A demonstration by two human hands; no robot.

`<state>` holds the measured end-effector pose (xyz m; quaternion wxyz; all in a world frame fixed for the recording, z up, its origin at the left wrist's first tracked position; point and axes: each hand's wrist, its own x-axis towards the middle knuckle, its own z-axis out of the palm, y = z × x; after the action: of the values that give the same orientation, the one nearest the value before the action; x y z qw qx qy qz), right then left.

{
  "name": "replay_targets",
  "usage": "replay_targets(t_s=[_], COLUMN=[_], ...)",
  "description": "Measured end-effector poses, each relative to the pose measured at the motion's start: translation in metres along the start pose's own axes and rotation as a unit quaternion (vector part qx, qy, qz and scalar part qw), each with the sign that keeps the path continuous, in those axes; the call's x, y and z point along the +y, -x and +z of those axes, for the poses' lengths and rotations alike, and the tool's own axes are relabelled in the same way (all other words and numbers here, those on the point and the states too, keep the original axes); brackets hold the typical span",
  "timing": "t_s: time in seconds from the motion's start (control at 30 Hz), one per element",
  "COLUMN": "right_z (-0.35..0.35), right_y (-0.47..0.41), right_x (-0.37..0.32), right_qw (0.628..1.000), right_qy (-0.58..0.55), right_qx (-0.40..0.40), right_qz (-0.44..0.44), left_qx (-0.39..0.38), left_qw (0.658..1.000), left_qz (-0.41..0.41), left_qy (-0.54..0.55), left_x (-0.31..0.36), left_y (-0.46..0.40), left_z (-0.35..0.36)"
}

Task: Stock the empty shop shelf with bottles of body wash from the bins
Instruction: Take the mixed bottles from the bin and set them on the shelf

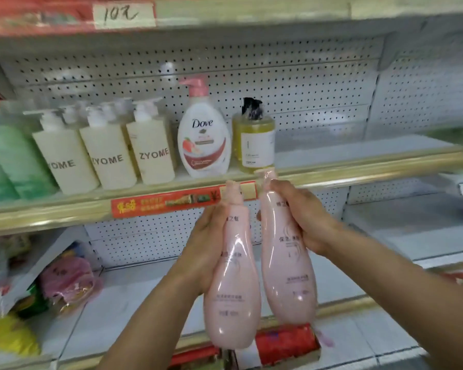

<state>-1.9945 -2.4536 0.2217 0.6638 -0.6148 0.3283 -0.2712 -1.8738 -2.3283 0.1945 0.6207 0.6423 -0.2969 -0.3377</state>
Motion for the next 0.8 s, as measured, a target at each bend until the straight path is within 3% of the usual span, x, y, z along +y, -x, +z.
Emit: replay_targets(t_s=[0.23, 0.37, 0.8], right_z=[-0.077, -0.100, -0.088], right_y=[-0.043, -0.086, -0.213], right_x=[-0.097, -0.135, -0.159], right_qw=[0.994, 0.986, 0.946], right_qy=[-0.007, -0.007, 0.036], right_qx=[0.058, 0.053, 0.096], right_qz=[-0.087, -0.157, -0.309], left_qx=[0.043, 0.088, 0.192], left_qw=[0.997, 0.993, 0.976], left_qz=[0.037, 0.051, 0.081], left_qy=[0.055, 0.065, 0.057], left_x=[0.069, 0.087, 0.095], left_y=[-0.036, -0.057, -0.085], left_z=[0.060, 0.082, 0.103])
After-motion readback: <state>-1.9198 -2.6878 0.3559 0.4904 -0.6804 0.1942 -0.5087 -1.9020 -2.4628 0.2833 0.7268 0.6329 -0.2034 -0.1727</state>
